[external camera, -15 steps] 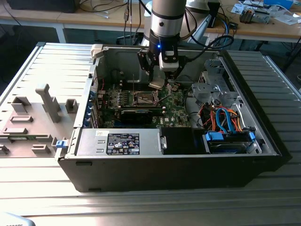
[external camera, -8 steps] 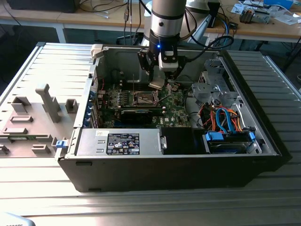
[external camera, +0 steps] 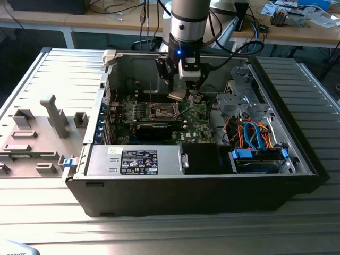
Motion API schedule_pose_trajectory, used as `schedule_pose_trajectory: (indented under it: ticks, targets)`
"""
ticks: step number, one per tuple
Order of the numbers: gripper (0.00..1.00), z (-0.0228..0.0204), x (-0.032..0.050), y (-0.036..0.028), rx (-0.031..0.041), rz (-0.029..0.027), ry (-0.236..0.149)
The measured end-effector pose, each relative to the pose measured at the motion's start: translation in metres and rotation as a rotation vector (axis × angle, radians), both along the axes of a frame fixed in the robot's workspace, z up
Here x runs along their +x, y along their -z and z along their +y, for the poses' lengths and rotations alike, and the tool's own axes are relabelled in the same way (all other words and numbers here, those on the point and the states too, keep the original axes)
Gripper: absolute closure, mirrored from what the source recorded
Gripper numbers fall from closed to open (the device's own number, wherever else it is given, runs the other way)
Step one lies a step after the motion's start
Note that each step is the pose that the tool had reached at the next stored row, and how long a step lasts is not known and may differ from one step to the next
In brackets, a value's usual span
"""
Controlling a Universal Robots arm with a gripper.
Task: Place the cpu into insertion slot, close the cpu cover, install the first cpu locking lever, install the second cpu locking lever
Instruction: 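Place the cpu into insertion slot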
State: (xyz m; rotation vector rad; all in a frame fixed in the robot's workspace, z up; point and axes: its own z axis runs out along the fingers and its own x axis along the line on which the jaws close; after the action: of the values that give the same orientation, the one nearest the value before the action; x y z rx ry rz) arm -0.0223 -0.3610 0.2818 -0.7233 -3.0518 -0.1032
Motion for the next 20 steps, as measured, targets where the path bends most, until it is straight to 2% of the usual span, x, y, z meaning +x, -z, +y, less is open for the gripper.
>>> schedule_pose_trajectory:
  ticks: [20]
  targets:
    - [0.46, 0.0, 0.0, 0.0003, 0.0, 0.0, 0.033]
